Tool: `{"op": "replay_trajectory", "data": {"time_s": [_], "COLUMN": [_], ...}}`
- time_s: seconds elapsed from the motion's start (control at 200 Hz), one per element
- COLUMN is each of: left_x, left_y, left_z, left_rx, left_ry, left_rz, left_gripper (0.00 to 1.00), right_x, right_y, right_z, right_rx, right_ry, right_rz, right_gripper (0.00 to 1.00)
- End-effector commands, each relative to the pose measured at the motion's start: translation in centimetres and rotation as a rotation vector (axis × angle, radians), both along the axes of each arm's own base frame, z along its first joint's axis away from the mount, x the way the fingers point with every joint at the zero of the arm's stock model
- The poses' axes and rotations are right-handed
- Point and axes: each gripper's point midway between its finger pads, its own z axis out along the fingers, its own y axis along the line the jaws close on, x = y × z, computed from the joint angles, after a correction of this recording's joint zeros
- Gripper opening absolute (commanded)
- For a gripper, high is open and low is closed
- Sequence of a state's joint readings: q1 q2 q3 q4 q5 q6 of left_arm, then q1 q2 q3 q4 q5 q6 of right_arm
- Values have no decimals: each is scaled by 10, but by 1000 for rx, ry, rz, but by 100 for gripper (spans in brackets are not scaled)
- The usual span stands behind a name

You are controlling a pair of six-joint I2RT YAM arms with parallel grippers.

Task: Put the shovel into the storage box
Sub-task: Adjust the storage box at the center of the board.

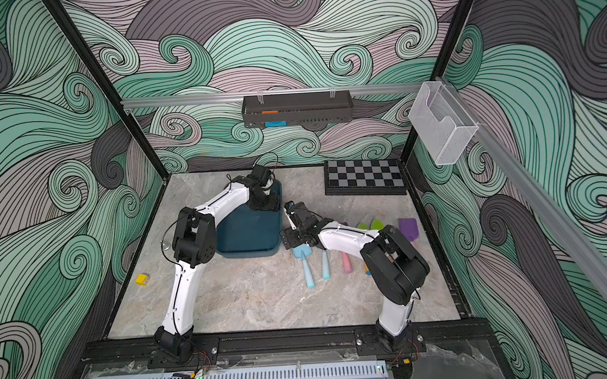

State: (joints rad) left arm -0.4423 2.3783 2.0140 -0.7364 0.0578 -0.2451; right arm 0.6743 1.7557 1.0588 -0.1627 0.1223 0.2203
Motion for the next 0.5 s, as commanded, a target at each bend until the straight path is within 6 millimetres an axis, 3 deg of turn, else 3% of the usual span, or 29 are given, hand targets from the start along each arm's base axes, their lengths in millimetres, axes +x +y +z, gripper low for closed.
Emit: {"op": "replay_trajectory", "data": {"time_s": [0.0,0.35,0.495], "left_x": [2,-12,-6], "left_y": [-21,-44,-24], "left_z": [7,13,26], "left_rx": [-42,-54,12], "left_ry": [-18,-20,-62], "left_rz": [-51,-87,-10], "left_gripper": [73,74,76], "right_x": [-7,-24,-36], "right_y": [2,-14,-28], "right_z": [6,26,44], "right_rx": [-1,1,6], "right_ry": [-14,-59,-89], "right_rz": [12,-19,-39], "right_gripper": [90,91,91]}}
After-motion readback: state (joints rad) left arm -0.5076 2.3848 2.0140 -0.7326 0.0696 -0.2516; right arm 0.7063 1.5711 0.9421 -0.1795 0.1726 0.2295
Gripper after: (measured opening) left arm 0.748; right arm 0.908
